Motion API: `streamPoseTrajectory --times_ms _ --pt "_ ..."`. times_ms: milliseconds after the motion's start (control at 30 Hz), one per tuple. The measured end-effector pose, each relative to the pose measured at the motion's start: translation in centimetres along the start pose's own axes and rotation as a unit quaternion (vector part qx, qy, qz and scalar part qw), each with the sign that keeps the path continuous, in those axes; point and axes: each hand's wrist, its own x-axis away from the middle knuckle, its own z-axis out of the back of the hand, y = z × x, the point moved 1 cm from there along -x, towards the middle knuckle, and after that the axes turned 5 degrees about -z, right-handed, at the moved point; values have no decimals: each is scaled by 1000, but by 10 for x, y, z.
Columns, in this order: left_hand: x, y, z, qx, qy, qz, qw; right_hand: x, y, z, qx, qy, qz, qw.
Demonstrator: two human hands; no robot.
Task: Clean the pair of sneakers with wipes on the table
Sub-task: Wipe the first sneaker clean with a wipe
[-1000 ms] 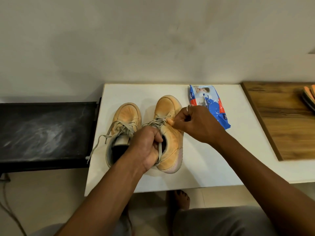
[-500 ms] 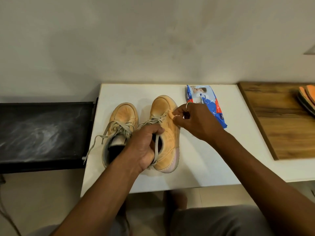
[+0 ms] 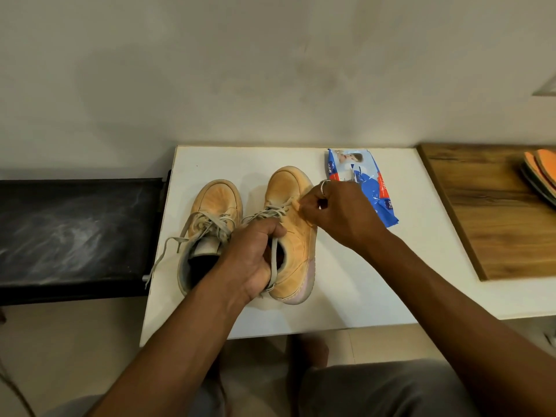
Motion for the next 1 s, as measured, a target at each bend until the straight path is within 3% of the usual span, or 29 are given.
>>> streamPoseTrajectory --times_ms 100,267,433,600,767,933,1000 --pt "1 -2 0 0 6 -1 1000 -1 -1 0 35 26 13 999" --pt "-3 -2 3 2 13 3 1000 9 2 11 -22 -106 57 992" --pt "-1 -2 0 -2 6 -6 1000 9 3 5 -96 -41 64 992" --pt "-1 -4 1 5 1 -5 1000 10 -3 4 -72 -130 90 985" --pt "-1 -4 -1 1 10 -12 1000 5 -3 -2 -31 -28 77 996" --pt "-3 -4 0 6 0 -10 1000 9 1 7 -68 -146 86 983" --pt "-6 -4 1 4 3 -13 1000 10 0 5 -70 -130 88 985"
